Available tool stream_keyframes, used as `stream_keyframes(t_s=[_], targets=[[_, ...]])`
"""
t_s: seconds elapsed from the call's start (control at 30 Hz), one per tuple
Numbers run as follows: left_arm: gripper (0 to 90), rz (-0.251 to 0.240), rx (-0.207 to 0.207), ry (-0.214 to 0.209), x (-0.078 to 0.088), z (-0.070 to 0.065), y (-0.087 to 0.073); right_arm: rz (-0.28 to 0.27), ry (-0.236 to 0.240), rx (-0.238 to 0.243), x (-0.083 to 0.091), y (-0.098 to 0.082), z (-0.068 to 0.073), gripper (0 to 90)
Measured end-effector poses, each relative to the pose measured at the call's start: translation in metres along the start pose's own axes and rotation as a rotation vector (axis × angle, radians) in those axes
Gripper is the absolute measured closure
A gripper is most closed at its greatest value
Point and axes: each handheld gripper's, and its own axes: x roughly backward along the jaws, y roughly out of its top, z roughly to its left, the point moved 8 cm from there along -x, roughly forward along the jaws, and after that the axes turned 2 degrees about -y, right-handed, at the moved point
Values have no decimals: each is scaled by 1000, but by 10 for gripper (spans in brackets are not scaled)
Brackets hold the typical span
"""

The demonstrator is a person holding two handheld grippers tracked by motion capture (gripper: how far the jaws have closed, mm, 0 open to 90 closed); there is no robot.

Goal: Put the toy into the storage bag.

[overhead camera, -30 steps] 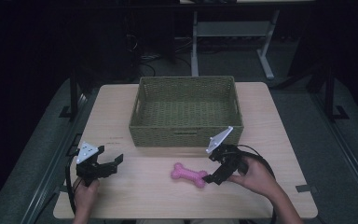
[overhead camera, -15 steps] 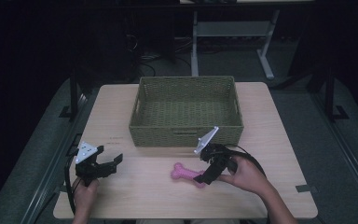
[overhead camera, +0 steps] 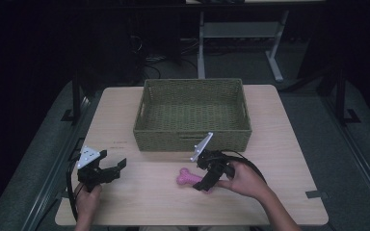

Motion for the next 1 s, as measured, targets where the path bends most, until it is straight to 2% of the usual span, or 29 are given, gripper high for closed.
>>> stream_keyframes(t_s=[0.3, 0.73, 1.0], targets=[[139, -3, 3, -2, 0, 1, 0, 41, -6, 3, -14, 4, -1, 318], [139, -3, 5, -3, 0, 1, 0, 85, -2, 14, -25, 2, -4, 400], [138, -5, 9, -4, 0, 1, 0, 102, -16, 32, -29, 2, -6, 463]])
